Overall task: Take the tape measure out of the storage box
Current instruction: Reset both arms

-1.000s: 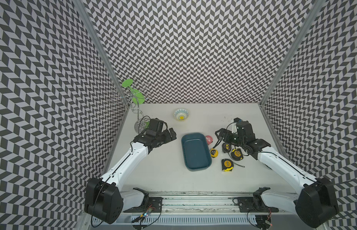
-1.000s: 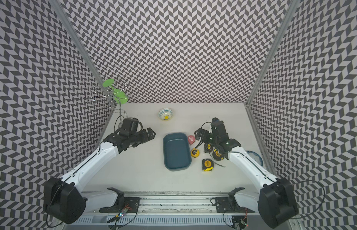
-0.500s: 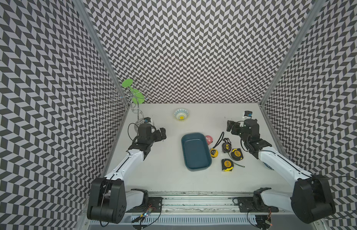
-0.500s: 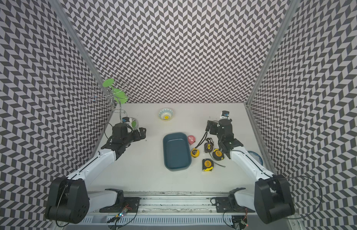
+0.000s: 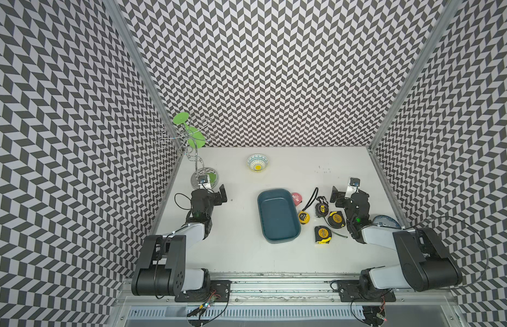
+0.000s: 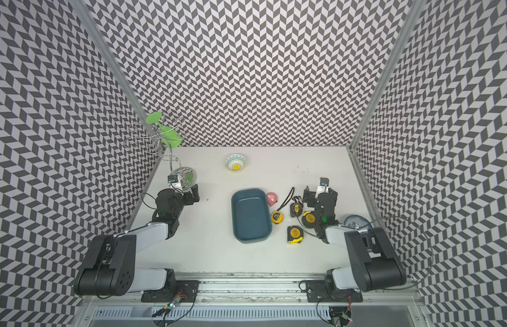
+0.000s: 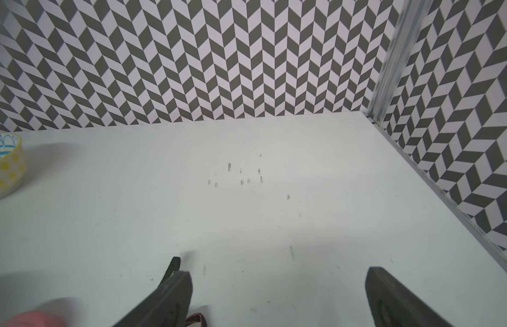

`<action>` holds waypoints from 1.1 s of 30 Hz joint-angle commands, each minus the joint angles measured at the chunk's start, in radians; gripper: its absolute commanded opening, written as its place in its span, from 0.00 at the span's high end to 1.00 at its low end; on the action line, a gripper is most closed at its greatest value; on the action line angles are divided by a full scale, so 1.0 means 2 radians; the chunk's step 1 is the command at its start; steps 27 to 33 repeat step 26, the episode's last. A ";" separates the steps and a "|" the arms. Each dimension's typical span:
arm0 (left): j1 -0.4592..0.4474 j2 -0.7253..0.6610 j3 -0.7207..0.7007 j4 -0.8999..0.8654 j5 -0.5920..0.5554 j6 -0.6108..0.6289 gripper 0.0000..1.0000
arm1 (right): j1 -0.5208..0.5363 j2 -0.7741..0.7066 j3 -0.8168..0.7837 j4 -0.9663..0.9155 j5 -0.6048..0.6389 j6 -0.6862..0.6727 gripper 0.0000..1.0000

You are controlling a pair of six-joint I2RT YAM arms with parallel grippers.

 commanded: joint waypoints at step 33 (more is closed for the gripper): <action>0.012 0.072 -0.066 0.244 0.049 0.033 0.00 | -0.019 0.056 -0.049 0.244 0.040 0.003 0.00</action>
